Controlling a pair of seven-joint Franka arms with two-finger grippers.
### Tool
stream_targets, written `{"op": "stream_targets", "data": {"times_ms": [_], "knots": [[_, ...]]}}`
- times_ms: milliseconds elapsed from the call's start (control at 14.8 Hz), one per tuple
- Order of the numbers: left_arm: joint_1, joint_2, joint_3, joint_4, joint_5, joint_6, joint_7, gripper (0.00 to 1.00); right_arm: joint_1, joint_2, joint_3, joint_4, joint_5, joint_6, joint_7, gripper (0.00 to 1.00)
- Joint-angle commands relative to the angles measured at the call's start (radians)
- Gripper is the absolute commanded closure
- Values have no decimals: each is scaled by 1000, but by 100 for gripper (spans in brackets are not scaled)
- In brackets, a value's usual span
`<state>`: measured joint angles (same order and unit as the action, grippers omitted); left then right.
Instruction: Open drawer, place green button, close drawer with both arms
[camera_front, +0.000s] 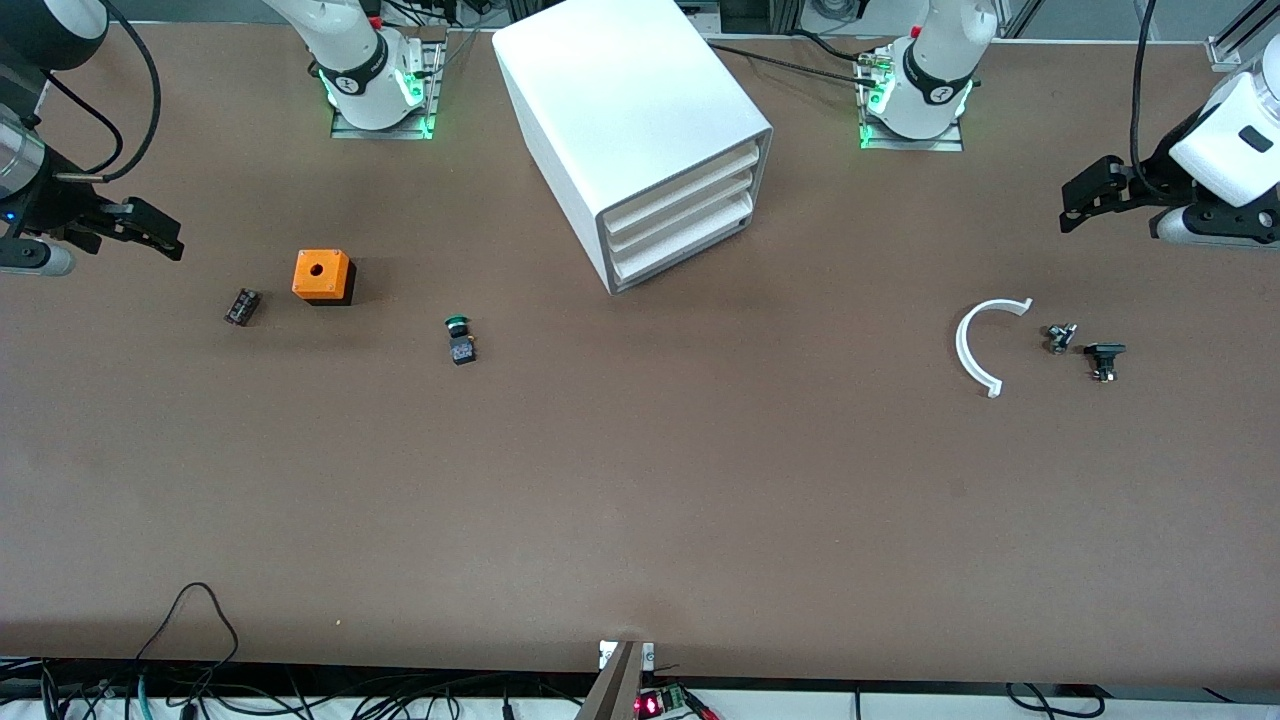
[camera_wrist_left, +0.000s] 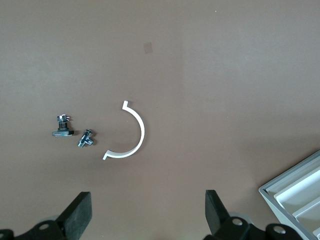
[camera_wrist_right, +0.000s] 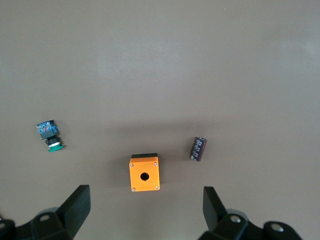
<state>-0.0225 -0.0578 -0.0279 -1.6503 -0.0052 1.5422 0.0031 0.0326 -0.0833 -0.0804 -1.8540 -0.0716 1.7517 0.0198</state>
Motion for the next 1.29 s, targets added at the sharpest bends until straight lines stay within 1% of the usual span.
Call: {"op": "stream_targets", "data": {"times_ms": [0, 271, 474, 948, 1084, 1151, 1219], "knots": [[7, 15, -4, 23, 8, -18, 21, 0, -2, -10, 1, -1, 22, 8, -18, 0], [10, 18, -1, 34, 7, -24, 12, 0, 0, -10, 1, -1, 41, 12, -3, 0], [10, 18, -1, 34, 7, -22, 14, 0, 0, -9, -1, -1, 35, 12, -14, 0], [6, 67, -4, 64, 7, -17, 20, 0, 0, -10, -1, -1, 26, 9, -23, 0], [1, 91, -13, 89, 8, -27, 8, 0, 0, -10, -1, -1, 27, 6, -23, 0], [-3, 114, -17, 83, 8, -27, 6, 0, 0, -9, -1, -1, 27, 6, -23, 0], [-5, 157, -26, 86, 17, -27, 8, 0, 0, -10, -2, -1, 27, 5, -23, 0]]}}
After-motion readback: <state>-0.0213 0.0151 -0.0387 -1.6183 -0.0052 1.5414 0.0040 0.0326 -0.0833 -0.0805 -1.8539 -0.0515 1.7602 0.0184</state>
